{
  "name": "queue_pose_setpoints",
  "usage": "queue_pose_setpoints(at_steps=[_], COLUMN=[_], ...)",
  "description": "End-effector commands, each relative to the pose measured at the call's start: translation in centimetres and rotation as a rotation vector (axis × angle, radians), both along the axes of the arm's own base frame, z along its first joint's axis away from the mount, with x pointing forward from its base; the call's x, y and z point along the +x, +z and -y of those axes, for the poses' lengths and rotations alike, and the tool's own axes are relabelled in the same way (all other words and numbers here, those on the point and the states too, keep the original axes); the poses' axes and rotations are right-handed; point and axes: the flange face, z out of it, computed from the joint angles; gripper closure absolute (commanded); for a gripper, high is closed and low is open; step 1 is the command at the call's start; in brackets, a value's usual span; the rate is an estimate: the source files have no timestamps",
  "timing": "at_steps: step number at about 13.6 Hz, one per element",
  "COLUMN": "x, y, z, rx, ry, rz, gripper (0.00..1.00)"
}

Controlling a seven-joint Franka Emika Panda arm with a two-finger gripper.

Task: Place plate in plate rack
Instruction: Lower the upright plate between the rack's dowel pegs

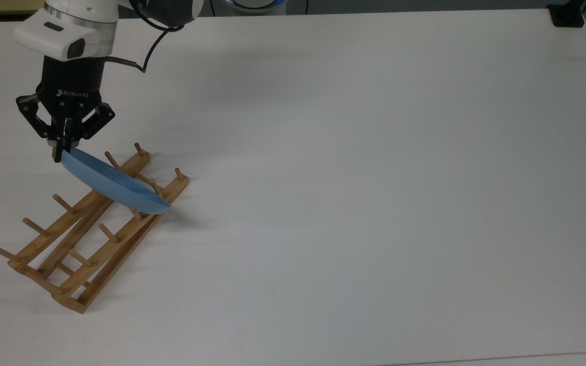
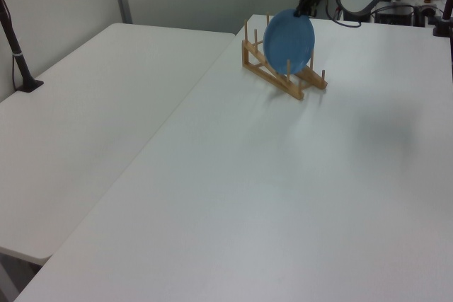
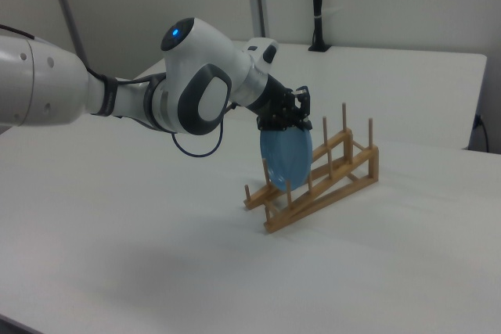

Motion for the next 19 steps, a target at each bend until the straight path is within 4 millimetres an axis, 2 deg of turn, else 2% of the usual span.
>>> queue_pose_setpoints(at_steps=[1, 2, 4, 5, 8, 10, 13, 14, 19], x=[-0.4, -0.4, -0.5, -0.5, -0.4, -0.4, -0.5, -0.7, -1.4], y=[-0.5, -0.5, -0.5, -0.5, -0.3, 0.7, 0.4, 0.5, 0.5], z=[0.2, 0.2, 0.4, 0.4, 0.4, 0.4, 0.6, 1.4, 3.0], rx=[-0.022, -0.017, -0.004, 0.001, 0.018, 0.059, 0.06, 0.054, 0.058], ry=[0.019, 0.014, -0.001, -0.008, -0.029, -0.08, -0.085, -0.097, -0.131], rz=[-0.001, 0.001, 0.006, 0.009, 0.021, 0.06, 0.055, 0.053, 0.054], gripper=[0.65, 0.59, 0.41, 0.38, 0.36, 0.36, 0.36, 0.36, 0.36])
